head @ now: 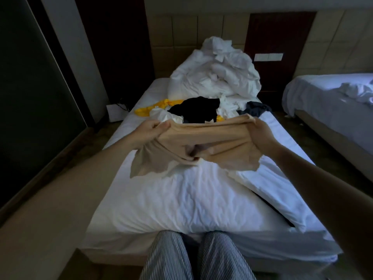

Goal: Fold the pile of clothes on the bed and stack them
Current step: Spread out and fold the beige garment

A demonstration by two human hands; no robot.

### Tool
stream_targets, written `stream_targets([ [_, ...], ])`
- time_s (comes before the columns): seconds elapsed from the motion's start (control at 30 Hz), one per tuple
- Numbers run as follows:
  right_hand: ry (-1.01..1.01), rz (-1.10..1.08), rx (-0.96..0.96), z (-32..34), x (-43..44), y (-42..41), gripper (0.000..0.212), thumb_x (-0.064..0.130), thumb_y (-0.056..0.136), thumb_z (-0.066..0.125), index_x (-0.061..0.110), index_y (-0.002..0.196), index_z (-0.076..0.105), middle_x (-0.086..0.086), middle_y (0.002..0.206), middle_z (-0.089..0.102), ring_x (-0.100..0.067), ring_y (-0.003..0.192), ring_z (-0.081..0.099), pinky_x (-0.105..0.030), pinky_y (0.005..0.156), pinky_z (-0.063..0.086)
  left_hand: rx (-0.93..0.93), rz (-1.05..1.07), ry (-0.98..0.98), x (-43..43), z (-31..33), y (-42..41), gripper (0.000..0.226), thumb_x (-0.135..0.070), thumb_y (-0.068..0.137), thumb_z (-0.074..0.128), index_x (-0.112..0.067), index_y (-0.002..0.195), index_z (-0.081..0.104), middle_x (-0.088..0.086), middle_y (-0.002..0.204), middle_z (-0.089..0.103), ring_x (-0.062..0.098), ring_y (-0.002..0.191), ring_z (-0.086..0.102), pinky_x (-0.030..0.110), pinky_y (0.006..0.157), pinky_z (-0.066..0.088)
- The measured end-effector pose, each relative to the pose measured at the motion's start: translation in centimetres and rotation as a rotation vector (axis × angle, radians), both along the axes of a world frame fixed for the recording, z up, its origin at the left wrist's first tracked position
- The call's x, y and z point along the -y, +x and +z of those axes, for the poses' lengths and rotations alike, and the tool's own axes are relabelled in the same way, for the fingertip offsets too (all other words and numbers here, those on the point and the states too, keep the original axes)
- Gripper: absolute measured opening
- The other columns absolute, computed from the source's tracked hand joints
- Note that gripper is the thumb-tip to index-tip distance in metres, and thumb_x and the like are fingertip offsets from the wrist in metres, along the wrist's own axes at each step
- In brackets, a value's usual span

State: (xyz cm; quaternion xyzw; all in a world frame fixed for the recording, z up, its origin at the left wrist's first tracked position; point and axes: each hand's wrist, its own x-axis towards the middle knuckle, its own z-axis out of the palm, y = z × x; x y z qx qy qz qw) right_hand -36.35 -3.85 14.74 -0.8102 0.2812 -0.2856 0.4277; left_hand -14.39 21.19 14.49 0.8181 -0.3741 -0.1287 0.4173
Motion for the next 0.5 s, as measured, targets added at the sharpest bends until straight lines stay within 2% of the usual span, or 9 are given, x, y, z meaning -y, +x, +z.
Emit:
stream_targets([
  [0.07, -0.101, -0.031, 0.034, 1.8, 0.7, 0.1, 0.029, 0.009, 0.098, 0.038, -0.008, 0.115, 0.055, -0.026, 0.115, 0.058, -0.031, 0.101, 0.055, -0.034, 0.081, 0.04, 0.144, -0.033, 0.151, -0.2, 2.6, 0.7, 0.048, -0.067, 0.075, 0.058, -0.02, 0.079, 0.059, -0.001, 0.082, 0.052, 0.015, 0.079, 0.05, 0.029, 0.072, 0.036],
  [0.13, -0.21, -0.018, 0.021, 3.3, 1.4, 0.2, 0.028, 0.008, 0.097, 0.039, -0.01, 0.109, 0.057, -0.027, 0.109, 0.059, -0.036, 0.102, 0.055, -0.038, 0.084, 0.04, 0.208, -0.055, 0.231, 0.0, 4.9, 1.3, 0.046, -0.06, 0.072, 0.069, -0.016, 0.083, 0.061, 0.007, 0.085, 0.057, 0.023, 0.082, 0.056, 0.031, 0.072, 0.038],
  [0.17, -0.265, 0.014, -0.018, 3.9, 1.6, 0.1, 0.027, 0.009, 0.097, 0.04, -0.01, 0.103, 0.058, -0.026, 0.101, 0.06, -0.034, 0.095, 0.055, -0.036, 0.077, 0.038, 0.225, -0.073, 0.262, 0.1, 5.7, 1.6, 0.047, -0.053, 0.075, 0.071, -0.009, 0.091, 0.066, 0.013, 0.09, 0.062, 0.026, 0.087, 0.059, 0.032, 0.073, 0.041],
  [0.23, -0.334, 0.093, -0.128, 4.3, 1.9, 0.2, 0.025, 0.014, 0.098, 0.043, -0.004, 0.086, 0.056, -0.016, 0.081, 0.055, -0.027, 0.082, 0.051, -0.029, 0.063, 0.033, 0.249, -0.115, 0.371, 0.3, 6.6, 1.9, 0.042, -0.042, 0.084, 0.067, -0.004, 0.101, 0.068, 0.014, 0.099, 0.066, 0.024, 0.092, 0.06, 0.03, 0.074, 0.046],
  [0.3, -0.365, 0.16, -0.262, 3.7, 2.2, 0.3, 0.023, 0.02, 0.097, 0.047, 0.003, 0.085, 0.058, -0.007, 0.077, 0.052, -0.024, 0.082, 0.05, -0.02, 0.058, 0.032, 0.239, -0.163, 0.468, 0.5, 6.2, 2.1, 0.041, -0.042, 0.089, 0.061, -0.005, 0.103, 0.068, 0.012, 0.104, 0.066, 0.024, 0.096, 0.06, 0.033, 0.081, 0.046],
  [0.37, -0.332, 0.28, -0.37, 2.6, 2.6, 0.4, 0.019, 0.024, 0.094, 0.053, 0.009, 0.102, 0.062, -0.003, 0.092, 0.057, -0.021, 0.094, 0.053, -0.022, 0.07, 0.036, 0.243, -0.187, 0.485, 1.0, 5.0, 2.5, 0.052, -0.056, 0.086, 0.055, -0.006, 0.098, 0.066, 0.012, 0.101, 0.063, 0.027, 0.098, 0.059, 0.035, 0.086, 0.044],
  [0.4, -0.283, 0.36, -0.413, 2.0, 3.0, 0.5, 0.024, 0.023, 0.092, 0.058, 0.013, 0.113, 0.06, -0.002, 0.104, 0.058, -0.018, 0.101, 0.053, -0.024, 0.078, 0.036, 0.256, -0.173, 0.498, 1.3, 4.3, 2.7, 0.058, -0.063, 0.081, 0.051, -0.009, 0.096, 0.063, 0.012, 0.099, 0.062, 0.027, 0.096, 0.058, 0.034, 0.087, 0.043],
  [0.43, -0.23, 0.44, -0.451, 1.4, 3.4, 0.7, 0.035, 0.021, 0.088, 0.064, 0.016, 0.122, 0.056, -0.002, 0.114, 0.058, -0.017, 0.106, 0.053, -0.024, 0.081, 0.038, 0.254, -0.147, 0.527, 1.6, 3.7, 2.9, 0.057, -0.065, 0.081, 0.049, -0.012, 0.097, 0.063, 0.012, 0.099, 0.062, 0.026, 0.096, 0.058, 0.032, 0.087, 0.043],
  [0.5, -0.207, 0.505, -0.59, 0.4, 4.4, 1.4, 0.053, 0.017, 0.082, 0.071, 0.018, 0.131, 0.048, -0.007, 0.124, 0.056, -0.02, 0.106, 0.055, -0.023, 0.076, 0.045, 0.243, -0.154, 0.624, 2.0, 2.8, 3.3, 0.042, -0.057, 0.088, 0.05, -0.018, 0.094, 0.064, 0.007, 0.098, 0.064, 0.019, 0.091, 0.058, 0.024, 0.08, 0.041],
])
